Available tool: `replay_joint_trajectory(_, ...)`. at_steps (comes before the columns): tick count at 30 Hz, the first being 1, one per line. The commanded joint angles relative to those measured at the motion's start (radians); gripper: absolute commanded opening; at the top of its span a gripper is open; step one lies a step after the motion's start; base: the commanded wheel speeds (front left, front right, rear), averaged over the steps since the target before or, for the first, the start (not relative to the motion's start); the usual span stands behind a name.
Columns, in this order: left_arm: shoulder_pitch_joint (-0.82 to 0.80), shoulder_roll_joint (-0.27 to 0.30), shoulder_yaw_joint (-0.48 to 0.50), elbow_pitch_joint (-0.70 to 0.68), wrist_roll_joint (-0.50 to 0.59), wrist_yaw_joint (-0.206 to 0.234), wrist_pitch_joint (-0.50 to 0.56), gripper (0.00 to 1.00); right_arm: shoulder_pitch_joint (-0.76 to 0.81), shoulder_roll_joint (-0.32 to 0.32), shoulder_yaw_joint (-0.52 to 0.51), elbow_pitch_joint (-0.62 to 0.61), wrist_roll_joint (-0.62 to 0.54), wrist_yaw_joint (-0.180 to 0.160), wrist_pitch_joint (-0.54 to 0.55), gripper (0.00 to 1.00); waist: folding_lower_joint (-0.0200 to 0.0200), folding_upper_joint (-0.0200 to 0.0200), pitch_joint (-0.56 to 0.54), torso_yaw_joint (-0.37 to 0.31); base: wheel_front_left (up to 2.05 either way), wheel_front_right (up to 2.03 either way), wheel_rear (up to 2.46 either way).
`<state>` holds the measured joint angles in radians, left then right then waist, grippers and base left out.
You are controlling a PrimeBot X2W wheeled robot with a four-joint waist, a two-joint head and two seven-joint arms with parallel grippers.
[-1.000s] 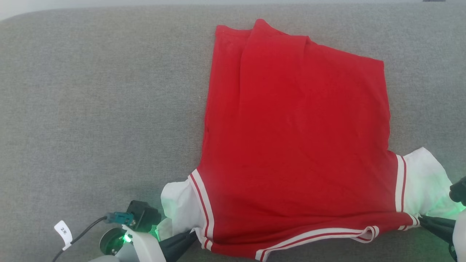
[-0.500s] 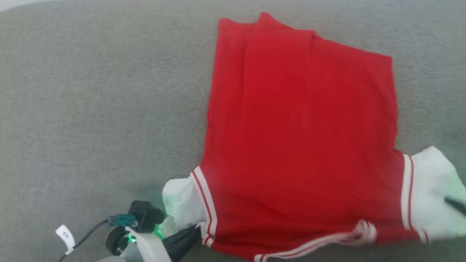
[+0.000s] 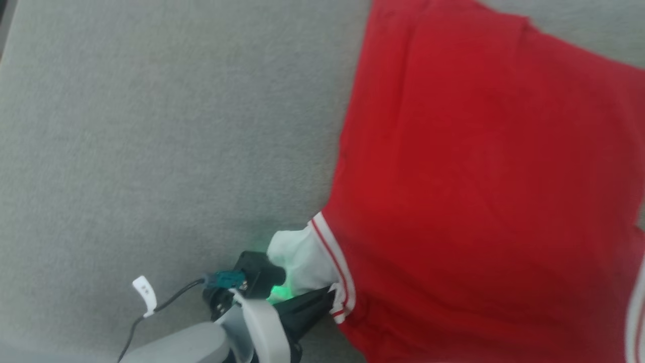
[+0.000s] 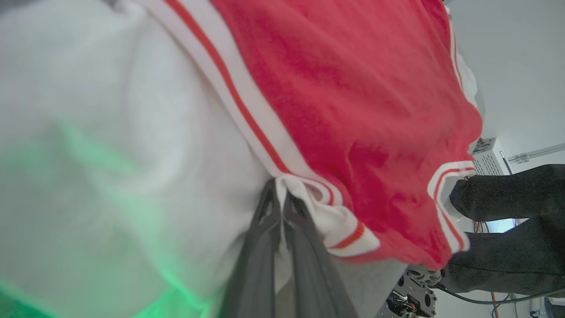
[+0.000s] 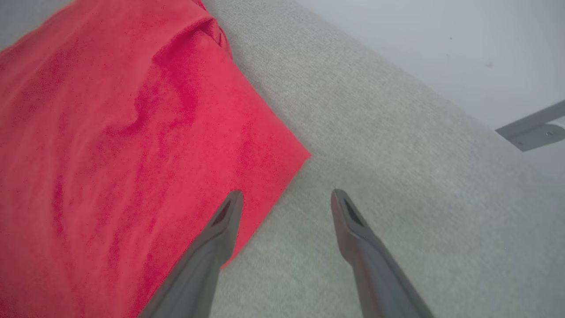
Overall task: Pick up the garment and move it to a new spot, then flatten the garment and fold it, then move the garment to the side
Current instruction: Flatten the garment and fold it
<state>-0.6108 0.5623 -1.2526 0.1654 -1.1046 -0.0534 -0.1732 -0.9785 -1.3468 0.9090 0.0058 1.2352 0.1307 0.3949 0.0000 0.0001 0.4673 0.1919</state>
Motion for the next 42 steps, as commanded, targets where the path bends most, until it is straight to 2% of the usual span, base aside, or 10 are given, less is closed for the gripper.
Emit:
replay_joint_trajectory(1,-0.025,-0.06,-0.005,0.045,0.006,-0.001,0.013,0.0,-0.054,0.041,0.006,0.03,-0.033,0.0,0.058,1.0,0.0,-0.0001,0.06,0.052,0.0,0.0,0.0)
replay_joint_trajectory(8,-0.065,-0.14,-0.011,0.134,0.02,-0.026,0.002,0.0,-0.225,0.167,0.089,0.14,-0.14,0.0,0.21,1.0,0.0,-0.0001,0.127,0.091,0.0,0.0,0.0)
replay_joint_trajectory(14,-0.092,-0.185,-0.014,0.194,0.024,-0.044,-0.008,0.0,-0.263,0.194,0.214,0.187,-0.126,0.0,0.289,1.0,0.0,-0.0001,0.15,0.098,0.0,0.0,0.0)
replay_joint_trajectory(15,-0.097,-0.189,-0.013,0.2,0.023,-0.046,-0.01,0.0,-0.264,0.196,0.234,0.187,-0.117,0.0,0.3,0.46,0.0,-0.0001,0.15,0.097,0.0,0.0,0.0)
replay_joint_trajectory(16,-0.102,-0.192,-0.012,0.205,0.021,-0.048,-0.009,0.0,-0.267,0.196,0.253,0.185,-0.108,0.0,0.306,0.31,0.0,-0.0001,0.15,0.096,0.0,0.0,0.0)
replay_joint_trajectory(17,-0.102,-0.192,-0.012,0.205,0.021,-0.048,-0.009,0.0,-0.267,0.196,0.253,0.185,-0.108,0.0,0.306,0.31,0.0,-0.0001,0.15,0.096,0.0,0.0,0.0)
replay_joint_trajectory(18,-0.109,-0.192,-0.012,0.209,0.02,-0.051,-0.01,0.0,-0.269,0.196,0.264,0.189,-0.095,0.0,0.313,0.0,0.0,-0.0001,0.148,0.094,0.0,0.0,0.0)
replay_joint_trajectory(28,-0.126,-0.138,0.038,0.229,0.008,-0.058,-0.057,0.0,-0.292,0.173,0.301,0.205,-0.015,-0.001,0.162,0.0,0.0,-0.0001,0.067,0.032,0.0,0.0,0.0)
replay_joint_trajectory(34,-0.093,-0.083,0.062,0.204,0.005,-0.055,-0.074,0.0,-0.188,0.064,0.336,0.104,0.052,-0.001,0.066,0.0,0.0,-0.0001,-0.003,-0.031,0.0,0.0,0.0)
replay_joint_trajectory(42,-0.026,-0.004,0.087,0.134,0.011,-0.033,-0.086,0.0,0.106,-0.07,0.368,-0.083,0.16,-0.001,-0.061,0.0,0.0,-0.0001,-0.061,-0.086,0.0,0.0,0.0)
